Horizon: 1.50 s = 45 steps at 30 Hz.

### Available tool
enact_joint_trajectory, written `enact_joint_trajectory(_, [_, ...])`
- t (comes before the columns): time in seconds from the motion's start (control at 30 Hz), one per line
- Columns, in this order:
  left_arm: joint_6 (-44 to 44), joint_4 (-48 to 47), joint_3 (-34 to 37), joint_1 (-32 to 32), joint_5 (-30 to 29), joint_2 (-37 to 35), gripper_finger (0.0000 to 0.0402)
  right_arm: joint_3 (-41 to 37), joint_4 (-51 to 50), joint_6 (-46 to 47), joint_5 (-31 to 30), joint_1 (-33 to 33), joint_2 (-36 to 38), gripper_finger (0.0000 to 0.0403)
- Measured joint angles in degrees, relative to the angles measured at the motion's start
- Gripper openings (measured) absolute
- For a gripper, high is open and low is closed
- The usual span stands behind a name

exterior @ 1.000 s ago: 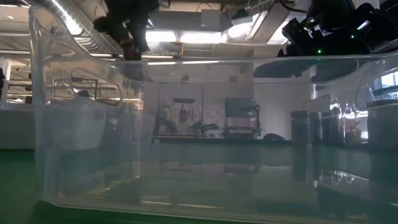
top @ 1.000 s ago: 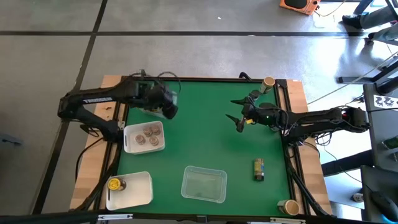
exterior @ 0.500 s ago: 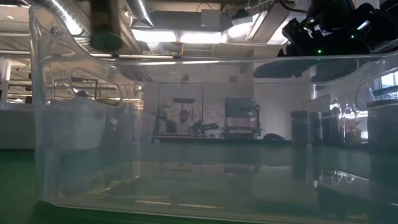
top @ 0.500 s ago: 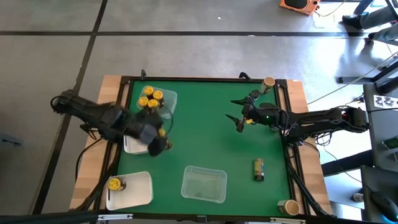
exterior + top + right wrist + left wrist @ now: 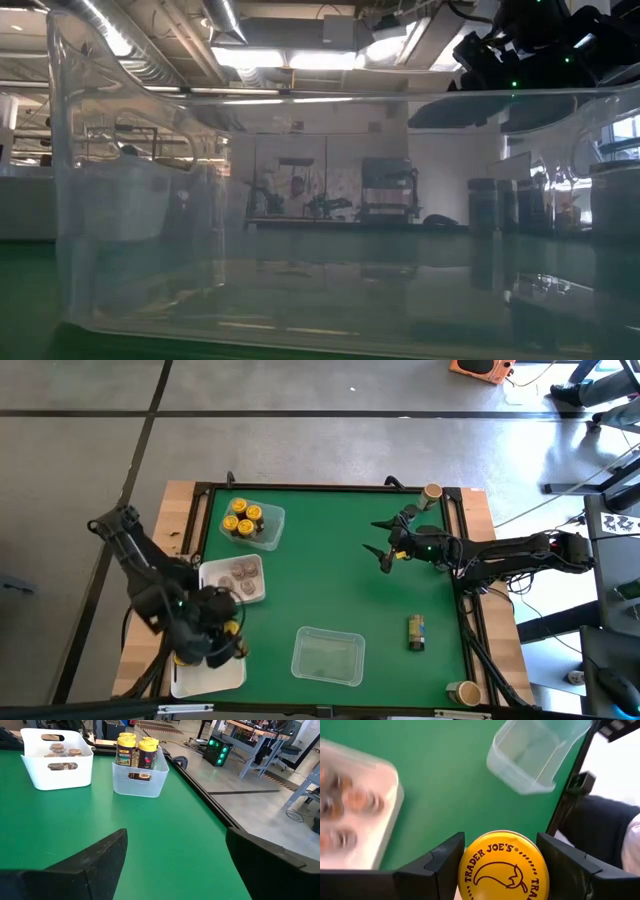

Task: Sort spices by type
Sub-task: Put the yellow spice bottle from the top transparent bin into the bottom white bin

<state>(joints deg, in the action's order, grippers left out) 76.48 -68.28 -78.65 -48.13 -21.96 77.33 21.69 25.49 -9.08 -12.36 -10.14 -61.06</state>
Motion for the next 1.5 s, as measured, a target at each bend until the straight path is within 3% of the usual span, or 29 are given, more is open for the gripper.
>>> enact_joint_trajectory(0.4, [20.0, -4.4, 0.1, -12.1, 0.0, 7.8, 0.0228, 0.0, 0.0, 0.0, 0.0, 0.0, 0.0, 0.0337])
enact_joint_trajectory(0.77, [20.7, -6.5, 2.8, -13.5, 5.3, 14.9, 0.0233, 0.0, -0.1, 0.0, 0.0, 0.0, 0.0, 0.0337])
enact_joint_trajectory(1.5, [21.7, -5.9, 7.4, -13.5, 5.4, 17.8, 0.0235, 0.0, -0.1, 0.0, 0.0, 0.0, 0.0, 0.0337])
